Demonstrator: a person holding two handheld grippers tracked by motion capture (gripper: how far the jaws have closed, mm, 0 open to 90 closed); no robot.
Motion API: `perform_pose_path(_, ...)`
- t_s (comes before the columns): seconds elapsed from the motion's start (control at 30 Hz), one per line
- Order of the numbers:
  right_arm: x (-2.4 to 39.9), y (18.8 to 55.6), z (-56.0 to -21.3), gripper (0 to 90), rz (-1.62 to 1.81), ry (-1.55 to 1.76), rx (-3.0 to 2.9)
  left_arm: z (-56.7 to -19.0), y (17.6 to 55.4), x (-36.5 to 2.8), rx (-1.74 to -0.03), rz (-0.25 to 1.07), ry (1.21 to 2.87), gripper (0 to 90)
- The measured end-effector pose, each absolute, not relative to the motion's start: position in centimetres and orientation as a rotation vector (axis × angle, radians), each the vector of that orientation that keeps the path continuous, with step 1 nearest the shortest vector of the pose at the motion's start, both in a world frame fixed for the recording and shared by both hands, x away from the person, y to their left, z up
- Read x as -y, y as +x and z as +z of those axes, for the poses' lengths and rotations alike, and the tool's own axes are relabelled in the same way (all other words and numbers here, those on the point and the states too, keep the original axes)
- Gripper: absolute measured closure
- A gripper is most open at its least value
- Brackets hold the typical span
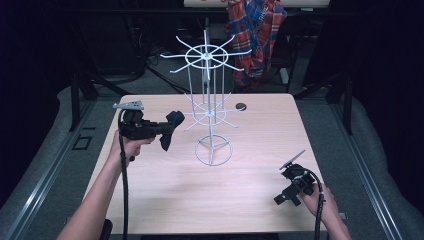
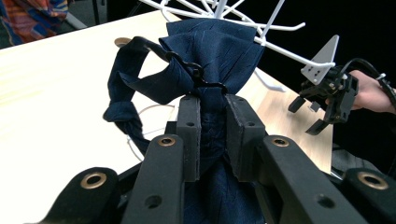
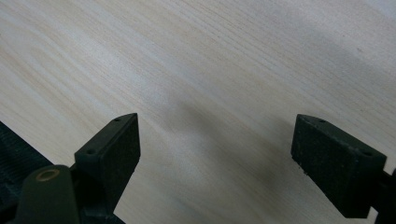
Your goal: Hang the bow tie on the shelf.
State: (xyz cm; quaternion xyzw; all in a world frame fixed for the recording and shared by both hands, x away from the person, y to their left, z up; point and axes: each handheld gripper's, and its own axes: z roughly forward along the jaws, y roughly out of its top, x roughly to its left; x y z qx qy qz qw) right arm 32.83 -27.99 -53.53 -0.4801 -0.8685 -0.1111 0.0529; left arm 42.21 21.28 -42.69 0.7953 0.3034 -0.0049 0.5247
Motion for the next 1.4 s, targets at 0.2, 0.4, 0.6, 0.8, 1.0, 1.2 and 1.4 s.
perform_pose_path(0.2, 28.1, 32.8, -53.6, 15.4, -0.340, -1.460, 2.639, -43.1, 42.1, -20.5, -0.714, 0.019, 1.969, 77.0)
perform_pose_path(0.4, 28.0, 32.8, -53.6, 15.4, -0.350, -1.467, 2.631, -43.6, 42.0, -19.9, -0.707, 0.028, 2.021, 77.0)
perform_pose_path(0.6, 28.1, 32.8, -53.6, 15.4, -0.346, -1.474, 2.636, -44.2, 42.1, -19.5, -0.719, 0.041, 2.052, 77.0)
perform_pose_path(0.8, 28.0, 32.7, -53.6, 15.4, -0.360, -1.482, 2.627, -44.8, 42.1, -19.0, -0.721, 0.068, 2.081, 77.0)
perform_pose_path(1.0, 28.1, 32.8, -53.5, 15.4, -0.340, -1.467, 2.635, -45.2, 42.2, -18.7, -0.724, 0.073, 2.102, 77.0)
perform_pose_path(1.2, 28.1, 32.8, -53.6, 15.4, -0.343, -1.473, 2.649, -45.7, 42.2, -18.1, -0.719, 0.079, 2.137, 77.0)
perform_pose_path(1.4, 28.1, 32.7, -53.6, 15.4, -0.376, -1.483, 2.620, -46.2, 42.4, -17.8, -0.731, 0.087, 2.147, 77.0)
